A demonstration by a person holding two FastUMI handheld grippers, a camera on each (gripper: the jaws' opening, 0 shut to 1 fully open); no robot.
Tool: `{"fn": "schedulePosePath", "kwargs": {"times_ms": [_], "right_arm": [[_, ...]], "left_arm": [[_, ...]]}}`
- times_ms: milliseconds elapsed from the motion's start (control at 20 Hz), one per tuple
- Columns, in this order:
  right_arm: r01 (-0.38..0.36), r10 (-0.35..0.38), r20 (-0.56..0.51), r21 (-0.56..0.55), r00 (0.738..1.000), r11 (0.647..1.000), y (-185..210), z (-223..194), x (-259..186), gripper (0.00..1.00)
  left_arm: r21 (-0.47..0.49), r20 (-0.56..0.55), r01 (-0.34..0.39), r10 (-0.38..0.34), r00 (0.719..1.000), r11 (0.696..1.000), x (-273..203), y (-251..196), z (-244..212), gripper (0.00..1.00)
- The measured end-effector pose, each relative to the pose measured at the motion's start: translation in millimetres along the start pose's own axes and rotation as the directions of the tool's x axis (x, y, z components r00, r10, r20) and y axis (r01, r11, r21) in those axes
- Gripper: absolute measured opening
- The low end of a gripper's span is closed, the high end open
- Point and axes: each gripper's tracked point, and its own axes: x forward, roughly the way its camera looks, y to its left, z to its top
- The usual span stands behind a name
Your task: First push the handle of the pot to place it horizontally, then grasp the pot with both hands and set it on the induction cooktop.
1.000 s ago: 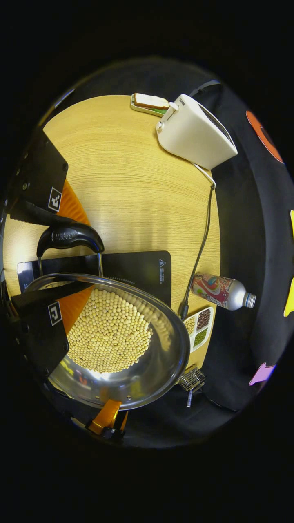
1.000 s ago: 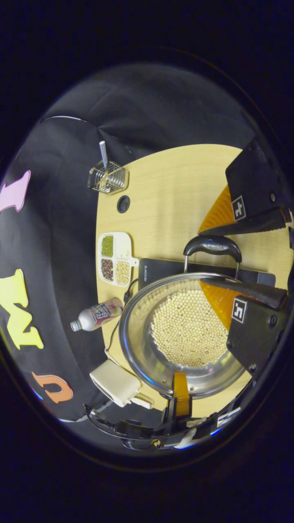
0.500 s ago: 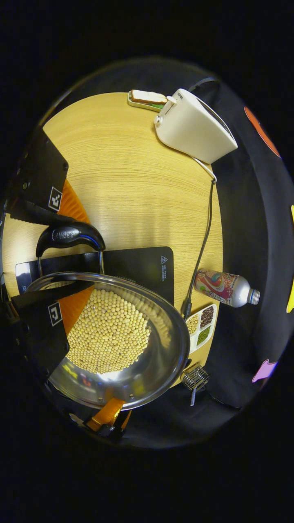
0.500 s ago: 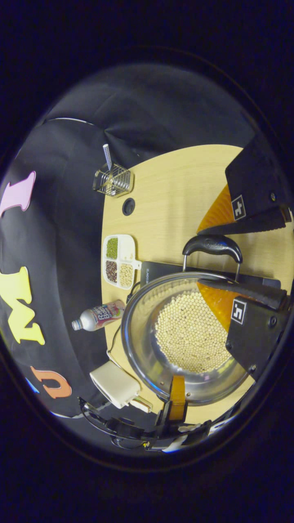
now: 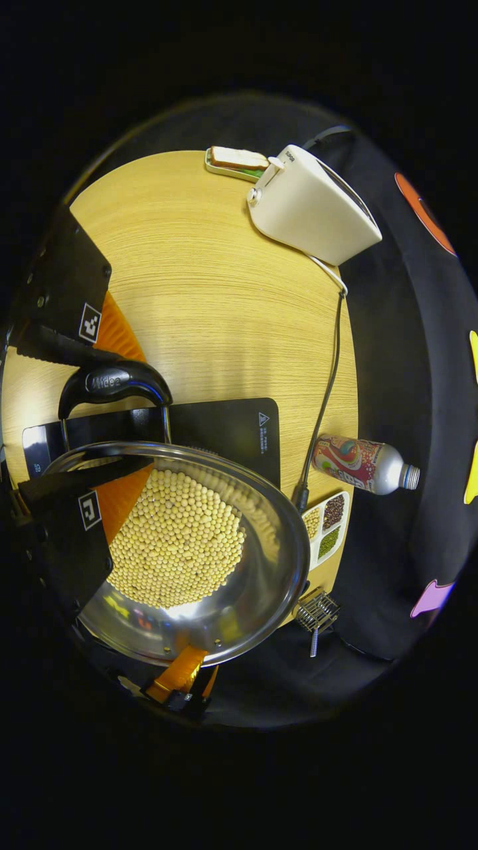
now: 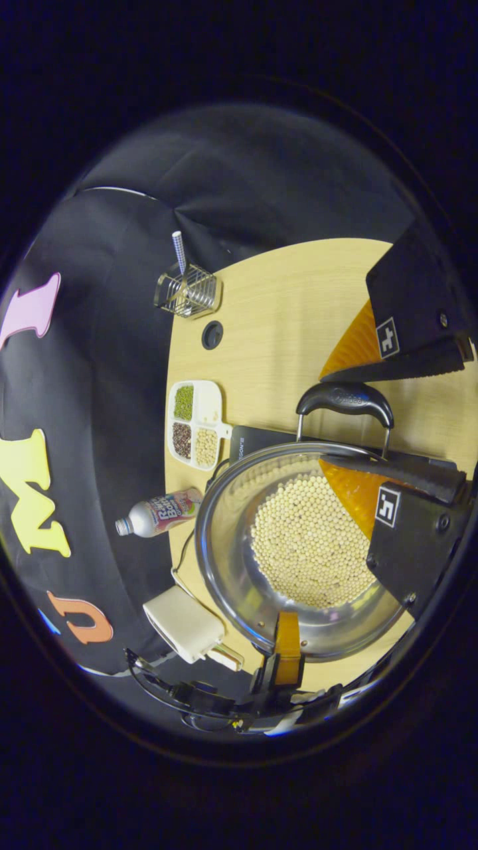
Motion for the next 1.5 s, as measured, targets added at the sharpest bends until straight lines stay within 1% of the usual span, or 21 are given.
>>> {"fn": "schedulePosePath", "kwargs": {"times_ms": [100, 150, 200, 300, 350, 400, 450, 500, 550, 600, 650, 700, 800, 900, 950, 1000, 1050, 1200, 1300, 1400, 1500], "right_arm": [[-0.006, 0.006, 0.016, 0.014, 1.000, 1.000, 0, 0, -1, 0.56], [-0.010, 0.010, 0.019, 0.020, 1.000, 1.000, 0, 1, 0, 0.58], [-0.007, 0.007, 0.020, 0.023, 1.000, 1.000, -1, 0, 0, 0.58], [-0.003, 0.003, 0.023, 0.015, 1.000, 1.000, -2, 1, 0, 0.60], [-0.023, 0.023, 0.014, 0.005, 1.000, 1.000, 1, -4, -1, 0.62], [-0.029, 0.029, 0.020, 0.003, 0.999, 1.000, 0, -3, -2, 0.72], [-0.034, 0.033, 0.042, 0.012, 0.999, 0.999, 1, -3, -6, 0.74], [-0.027, 0.025, 0.069, 0.022, 0.997, 0.999, 0, -2, -11, 0.75], [-0.021, 0.018, 0.100, 0.025, 0.995, 0.999, -3, -1, -18, 0.74], [-0.015, 0.012, 0.121, 0.025, 0.993, 1.000, -3, -1, -23, 0.76], [-0.012, 0.008, 0.138, 0.029, 0.990, 1.000, -2, -3, -27, 0.77], [-0.014, 0.011, 0.151, 0.019, 0.988, 1.000, 1, -4, -30, 0.77], [-0.004, 0.002, 0.175, 0.008, 0.985, 1.000, 2, -5, -38, 0.77], [-0.014, 0.012, 0.190, 0.010, 0.982, 1.000, 10, -5, -44, 0.78], [-0.019, 0.017, 0.198, 0.009, 0.980, 1.000, 14, -5, -48, 0.77], [-0.017, 0.016, 0.208, 0.006, 0.978, 1.000, 16, -4, -52, 0.77], [-0.013, 0.012, 0.220, 0.001, 0.975, 1.000, 17, -2, -56, 0.78], [0.009, -0.001, 0.271, -0.027, 0.963, 1.000, 24, 7, -78, 0.78], [0.019, -0.002, 0.311, -0.052, 0.951, 0.998, 32, 14, -98, 0.77], [0.021, 0.004, 0.358, -0.067, 0.934, 0.998, 43, 25, -124, 0.77], [0.030, 0.005, 0.417, -0.077, 0.909, 0.997, 53, 39, -154, 0.77]], "left_arm": [[0.001, 0.002, 0.002, -0.002, 1.000, 1.000, 9, 1, 0, 0.66], [0.000, 0.005, 0.003, -0.003, 1.000, 1.000, 9, 1, 1, 0.57], [0.000, 0.009, 0.003, -0.003, 1.000, 1.000, 10, 1, 1, 0.66], [0.012, 0.015, -0.004, 0.004, 1.000, 1.000, 9, 1, 0, 0.67], [0.025, 0.031, -0.011, 0.010, 0.999, 1.000, 8, 1, 0, 0.59], [0.042, 0.064, -0.020, 0.018, 0.998, 0.999, 5, 0, 3, 0.74], [0.060, 0.103, -0.042, 0.036, 0.994, 0.997, -1, 0, 7, 0.92], [0.076, 0.152, -0.067, 0.055, 0.987, 0.995, -7, 2, 12, 0.88], [0.088, 0.187, -0.088, 0.071, 0.980, 0.992, -12, 1, 14, 0.97], [0.096, 0.221, -0.107, 0.084, 0.972, 0.990, -33, 0, 14, 1.00], [0.107, 0.247, -0.120, 0.090, 0.965, 0.987, -39, -1, 13, 0.89], [0.116, 0.266, -0.133, 0.098, 0.959, 0.984, -45, -1, 10, 1.00], [0.119, 0.302, -0.154, 0.112, 0.947, 0.981, -55, -4, 6, 0.98], [0.110, 0.338, -0.173, 0.127, 0.933, 0.979, -63, -6, 3, 0.98], [0.099, 0.348, -0.174, 0.130, 0.929, 0.980, -66, -8, 1, 1.00], [0.085, 0.361, -0.168, 0.127, 0.924, 0.982, -71, -11, -2, 0.97], [0.077, 0.375, -0.168, 0.128, 0.918, 0.983, -77, -13, -1, 0.98], [0.083, 0.443, -0.188, 0.133, 0.887, 0.979, -105, -14, 3, 0.97], [0.079, 0.486, -0.187, 0.126, 0.865, 0.979, -128, -19, 5, 0.97], [0.061, 0.534, -0.180, 0.120, 0.837, 0.982, -155, -22, 9, 0.97], [0.038, 0.597, -0.188, 0.129, 0.792, 0.981, -195, -21, 14, 0.97]]}}
